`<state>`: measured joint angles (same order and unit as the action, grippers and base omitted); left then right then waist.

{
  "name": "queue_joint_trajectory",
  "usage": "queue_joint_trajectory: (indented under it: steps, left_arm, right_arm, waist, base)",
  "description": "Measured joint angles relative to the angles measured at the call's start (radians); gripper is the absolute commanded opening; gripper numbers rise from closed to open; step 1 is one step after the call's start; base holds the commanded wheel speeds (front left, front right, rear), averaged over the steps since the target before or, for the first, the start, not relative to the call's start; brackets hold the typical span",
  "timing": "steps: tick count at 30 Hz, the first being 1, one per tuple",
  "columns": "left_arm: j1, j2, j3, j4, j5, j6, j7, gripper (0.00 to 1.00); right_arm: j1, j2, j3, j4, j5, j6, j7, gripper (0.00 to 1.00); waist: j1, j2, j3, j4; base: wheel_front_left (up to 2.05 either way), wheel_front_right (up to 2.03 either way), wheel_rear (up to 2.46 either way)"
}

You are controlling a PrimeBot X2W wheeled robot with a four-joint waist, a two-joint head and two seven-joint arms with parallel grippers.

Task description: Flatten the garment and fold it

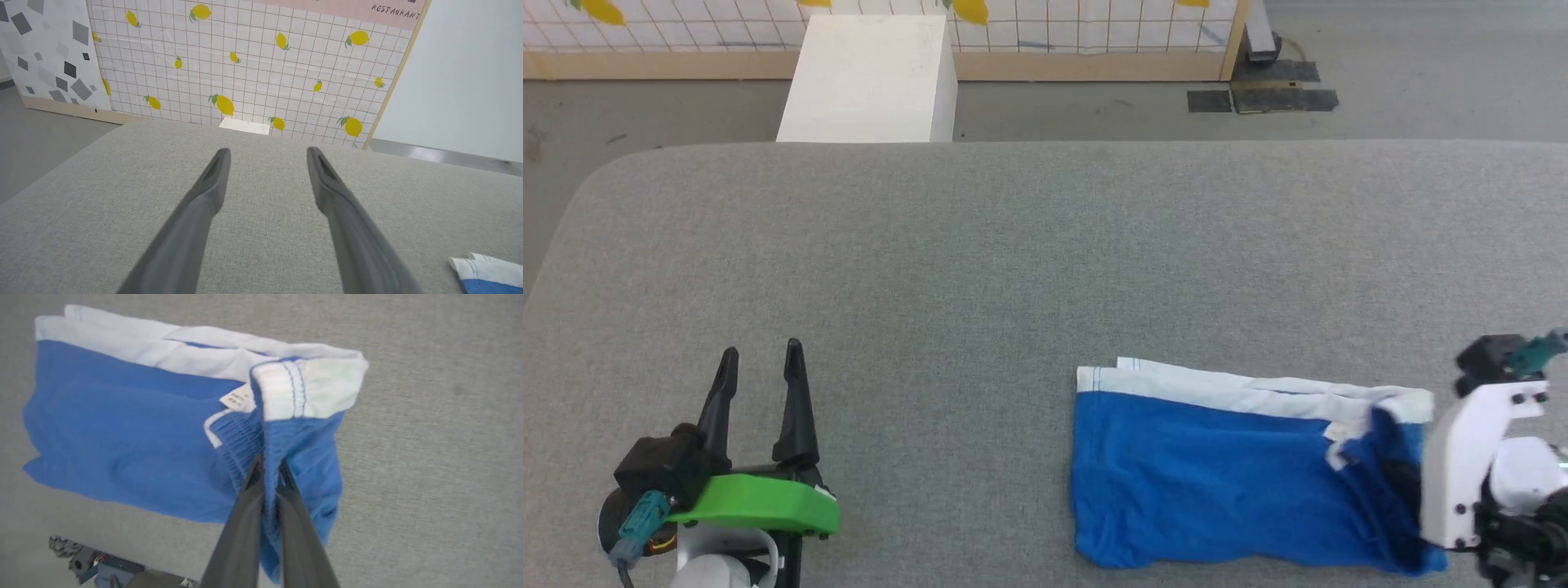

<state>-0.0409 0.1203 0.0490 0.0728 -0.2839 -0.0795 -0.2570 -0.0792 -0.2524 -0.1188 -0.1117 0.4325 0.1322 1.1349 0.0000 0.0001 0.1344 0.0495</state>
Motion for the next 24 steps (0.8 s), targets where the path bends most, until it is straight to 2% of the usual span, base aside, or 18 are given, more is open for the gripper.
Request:
queue_joint_trajectory:
  steps: [4,9,14,24]
  left_arm:
    - [0.000,-0.007,-0.002,0.002,0.000,0.000,0.000,1.00]
    - [0.000,-0.013,-0.002,0.003,0.000,-0.008,0.000,1.00]
    - [0.000,-0.015,0.003,0.004,0.000,-0.009,0.000,1.00]
    - [-0.002,-0.016,0.007,0.008,0.000,-0.016,0.000,1.00]
  right_arm:
    - [0.013,0.090,0.045,-0.094,0.088,0.000,0.053,0.00]
    - [0.007,0.165,0.144,-0.110,0.130,0.000,0.020,0.00]
    - [-0.033,0.190,0.239,-0.042,0.137,0.000,-0.063,0.00]
    - [-0.149,0.199,0.413,0.180,0.202,0.000,-0.281,0.00]
  waist:
    - [0.0000,0.0000,-0.004,0.000]
    - [0.0000,0.0000,0.003,0.008]
    - [0.0000,0.0000,0.012,0.024]
    - [0.0000,0.0000,0.038,0.054]
  base:
    - [0.00,0.00,0.00]
    - [0.00,0.00,0.00]
    - [0.00,0.00,0.00]
    - [0.00,0.00,0.00]
